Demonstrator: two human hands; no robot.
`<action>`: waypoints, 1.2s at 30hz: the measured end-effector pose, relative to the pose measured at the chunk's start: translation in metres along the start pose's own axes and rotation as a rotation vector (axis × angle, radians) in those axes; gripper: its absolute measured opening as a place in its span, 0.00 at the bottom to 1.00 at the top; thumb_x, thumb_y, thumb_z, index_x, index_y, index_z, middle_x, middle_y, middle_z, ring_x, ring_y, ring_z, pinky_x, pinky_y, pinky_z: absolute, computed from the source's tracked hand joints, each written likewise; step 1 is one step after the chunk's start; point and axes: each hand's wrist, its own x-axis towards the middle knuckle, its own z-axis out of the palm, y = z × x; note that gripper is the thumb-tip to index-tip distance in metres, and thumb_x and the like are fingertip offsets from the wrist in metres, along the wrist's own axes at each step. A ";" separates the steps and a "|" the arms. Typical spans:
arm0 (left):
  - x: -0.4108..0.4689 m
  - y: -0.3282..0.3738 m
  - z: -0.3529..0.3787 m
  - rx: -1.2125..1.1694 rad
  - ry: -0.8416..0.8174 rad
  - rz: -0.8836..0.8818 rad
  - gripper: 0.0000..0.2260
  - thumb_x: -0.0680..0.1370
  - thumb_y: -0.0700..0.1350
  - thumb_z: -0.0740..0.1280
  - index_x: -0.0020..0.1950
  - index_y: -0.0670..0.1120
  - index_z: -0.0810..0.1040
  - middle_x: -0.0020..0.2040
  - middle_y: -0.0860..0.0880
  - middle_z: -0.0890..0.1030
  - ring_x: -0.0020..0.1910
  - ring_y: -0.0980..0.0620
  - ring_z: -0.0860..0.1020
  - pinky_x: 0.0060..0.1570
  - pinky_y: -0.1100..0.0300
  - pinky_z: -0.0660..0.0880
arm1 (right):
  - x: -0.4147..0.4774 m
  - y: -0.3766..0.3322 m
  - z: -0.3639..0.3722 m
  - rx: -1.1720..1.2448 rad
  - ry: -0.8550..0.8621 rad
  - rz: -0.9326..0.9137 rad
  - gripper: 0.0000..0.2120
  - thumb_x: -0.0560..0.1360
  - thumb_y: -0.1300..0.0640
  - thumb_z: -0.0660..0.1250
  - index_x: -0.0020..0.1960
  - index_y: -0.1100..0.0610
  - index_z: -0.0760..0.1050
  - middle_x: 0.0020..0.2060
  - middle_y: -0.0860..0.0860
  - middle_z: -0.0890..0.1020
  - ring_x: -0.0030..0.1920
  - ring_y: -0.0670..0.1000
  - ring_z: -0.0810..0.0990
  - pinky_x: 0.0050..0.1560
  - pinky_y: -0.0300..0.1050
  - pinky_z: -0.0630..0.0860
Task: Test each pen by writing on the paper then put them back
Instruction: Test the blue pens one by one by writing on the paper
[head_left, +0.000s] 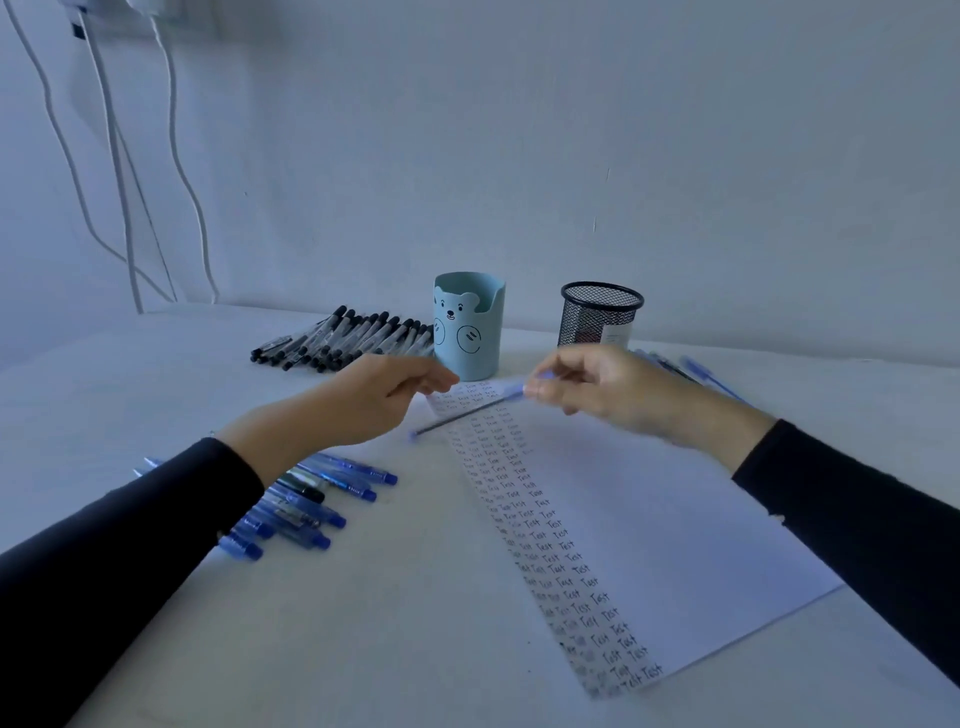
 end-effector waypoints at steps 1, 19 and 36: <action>0.000 0.000 0.001 0.024 -0.013 0.001 0.18 0.82 0.36 0.56 0.64 0.51 0.78 0.57 0.56 0.79 0.56 0.59 0.77 0.57 0.76 0.67 | -0.001 -0.005 -0.008 0.216 0.005 0.026 0.09 0.74 0.50 0.70 0.49 0.55 0.79 0.43 0.47 0.82 0.44 0.42 0.80 0.52 0.40 0.76; -0.002 -0.002 0.002 0.090 -0.146 0.046 0.14 0.77 0.57 0.66 0.62 0.61 0.77 0.66 0.63 0.74 0.65 0.64 0.70 0.65 0.64 0.65 | -0.006 0.004 0.033 -0.616 -0.109 -0.179 0.16 0.78 0.37 0.60 0.64 0.34 0.75 0.58 0.38 0.81 0.50 0.33 0.72 0.49 0.39 0.69; -0.002 -0.002 0.005 0.081 -0.167 0.033 0.19 0.76 0.59 0.64 0.67 0.60 0.74 0.69 0.63 0.71 0.66 0.65 0.67 0.65 0.66 0.61 | -0.005 0.002 -0.008 -0.220 -0.100 0.109 0.12 0.79 0.65 0.53 0.53 0.49 0.67 0.41 0.51 0.79 0.36 0.51 0.70 0.38 0.46 0.71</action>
